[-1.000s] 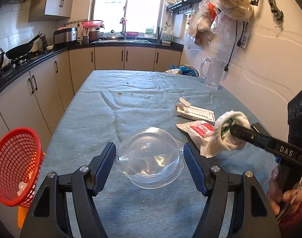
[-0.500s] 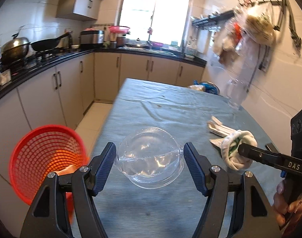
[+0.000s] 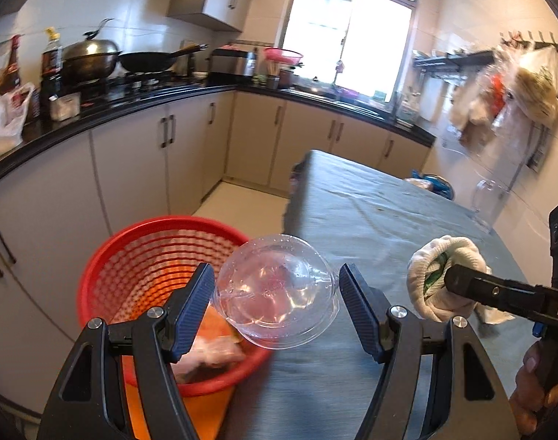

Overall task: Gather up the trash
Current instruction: 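Carry the bowl and cloth over the red basket with both tools, then open both tools to drop the bowl and cloth into the basket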

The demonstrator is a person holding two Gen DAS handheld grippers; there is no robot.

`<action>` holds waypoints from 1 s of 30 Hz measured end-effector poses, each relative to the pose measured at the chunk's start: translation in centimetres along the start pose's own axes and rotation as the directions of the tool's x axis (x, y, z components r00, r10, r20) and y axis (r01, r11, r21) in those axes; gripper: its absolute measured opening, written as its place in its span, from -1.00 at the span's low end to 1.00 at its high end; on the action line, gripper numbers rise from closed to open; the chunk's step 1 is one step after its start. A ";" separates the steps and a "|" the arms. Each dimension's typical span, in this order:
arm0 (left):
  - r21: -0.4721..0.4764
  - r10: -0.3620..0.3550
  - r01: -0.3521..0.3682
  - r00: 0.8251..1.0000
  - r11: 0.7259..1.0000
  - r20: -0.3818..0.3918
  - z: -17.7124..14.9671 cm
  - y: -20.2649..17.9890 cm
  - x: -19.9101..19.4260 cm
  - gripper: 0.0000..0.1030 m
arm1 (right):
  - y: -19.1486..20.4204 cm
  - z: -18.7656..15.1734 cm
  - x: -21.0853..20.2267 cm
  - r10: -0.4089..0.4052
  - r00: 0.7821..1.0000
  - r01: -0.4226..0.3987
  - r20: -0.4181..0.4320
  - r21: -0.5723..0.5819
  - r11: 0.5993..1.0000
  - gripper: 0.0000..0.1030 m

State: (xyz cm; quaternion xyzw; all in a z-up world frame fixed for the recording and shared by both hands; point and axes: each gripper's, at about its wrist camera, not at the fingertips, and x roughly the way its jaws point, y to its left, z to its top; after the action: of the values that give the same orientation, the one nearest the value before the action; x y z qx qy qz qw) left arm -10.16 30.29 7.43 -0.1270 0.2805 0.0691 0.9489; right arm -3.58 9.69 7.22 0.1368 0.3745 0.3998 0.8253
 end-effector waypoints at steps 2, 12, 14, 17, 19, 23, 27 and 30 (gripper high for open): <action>-0.016 0.023 -0.023 1.000 1.000 -0.005 -0.1 1.4 0.1 0.35 | 0.7 0.2 1.2 0.008 1.000 -0.008 -0.016 -0.008 1.000 -0.32; -0.113 0.084 -0.089 0.995 0.990 -0.049 -1.0 7.4 1.5 0.35 | 3.9 1.1 6.5 0.026 0.996 -0.027 -0.088 -0.013 1.000 -0.30; -0.127 0.085 -0.091 0.995 0.988 -0.057 -1.1 8.3 1.9 0.35 | 4.4 1.2 7.4 0.030 0.994 -0.032 -0.102 -0.014 0.999 -0.29; -0.135 0.089 -0.097 0.994 0.986 -0.066 -1.3 9.1 2.3 0.35 | 5.0 1.3 8.9 0.022 0.992 -0.024 -0.121 -0.017 1.000 -0.28; -0.140 0.090 -0.099 0.993 0.985 -0.072 -1.4 9.5 2.6 0.35 | 5.3 1.2 10.2 0.019 0.990 -0.021 -0.138 -0.012 1.000 -0.28; -0.148 0.092 -0.103 0.992 0.984 -0.083 -1.8 9.9 2.9 0.35 | 5.3 1.0 11.8 0.002 0.987 -0.003 -0.160 -0.011 1.000 -0.28; -0.147 0.092 -0.106 0.991 0.983 -0.095 -2.0 10.3 3.4 0.35 | 5.0 1.1 13.0 -0.016 0.985 0.015 -0.175 -0.004 1.000 -0.28; -0.140 0.095 -0.108 0.990 0.984 -0.100 -2.1 10.4 3.8 0.35 | 5.0 1.3 13.8 -0.026 0.983 0.027 -0.181 0.002 1.000 -0.27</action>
State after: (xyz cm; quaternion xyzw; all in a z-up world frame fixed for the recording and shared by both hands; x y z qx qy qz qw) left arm -10.20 39.89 1.59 -0.1841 0.3249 0.1315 0.9183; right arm 0.07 23.45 3.68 0.0967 0.4506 0.3989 0.7928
